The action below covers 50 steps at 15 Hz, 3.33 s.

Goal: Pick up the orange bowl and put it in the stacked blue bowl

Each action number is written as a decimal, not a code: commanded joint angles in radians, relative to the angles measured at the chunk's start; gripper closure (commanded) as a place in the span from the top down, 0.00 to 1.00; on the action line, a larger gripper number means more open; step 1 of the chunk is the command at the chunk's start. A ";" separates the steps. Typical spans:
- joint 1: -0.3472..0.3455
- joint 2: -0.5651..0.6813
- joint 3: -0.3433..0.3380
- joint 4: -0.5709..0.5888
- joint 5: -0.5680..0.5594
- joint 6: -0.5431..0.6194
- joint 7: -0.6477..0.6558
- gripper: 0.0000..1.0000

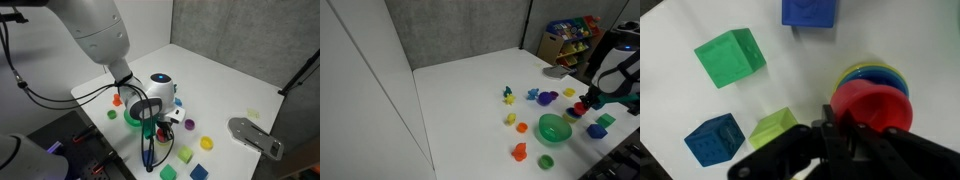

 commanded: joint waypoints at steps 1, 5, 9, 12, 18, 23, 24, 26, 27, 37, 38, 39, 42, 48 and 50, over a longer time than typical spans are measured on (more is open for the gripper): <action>-0.002 0.025 0.000 0.003 -0.001 0.045 -0.013 0.04; -0.008 0.029 0.009 -0.001 0.012 0.075 -0.020 0.04; -0.017 0.014 0.025 -0.012 0.021 0.082 -0.027 0.04; -0.017 0.017 0.033 -0.015 0.023 0.091 -0.028 0.04; -0.022 0.012 0.046 -0.019 0.024 0.093 -0.036 0.50; -0.015 -0.033 0.042 -0.031 0.013 0.041 -0.046 0.89; -0.018 -0.049 0.047 -0.035 0.013 0.022 -0.054 0.97; -0.009 -0.097 0.047 -0.042 0.000 -0.057 -0.074 1.00; 0.000 -0.119 0.043 -0.041 -0.012 -0.099 -0.080 1.00; 0.100 -0.493 0.100 -0.066 -0.348 -0.576 0.071 1.00; 0.093 -0.543 0.130 -0.069 -0.350 -0.636 0.068 1.00; 0.087 -0.590 0.158 -0.070 -0.344 -0.693 0.064 1.00; 0.077 -0.717 0.225 -0.058 -0.278 -0.884 0.005 1.00; 0.071 -0.892 0.224 -0.031 -0.092 -1.134 -0.234 1.00; 0.055 -0.927 0.220 -0.023 -0.083 -1.189 -0.268 1.00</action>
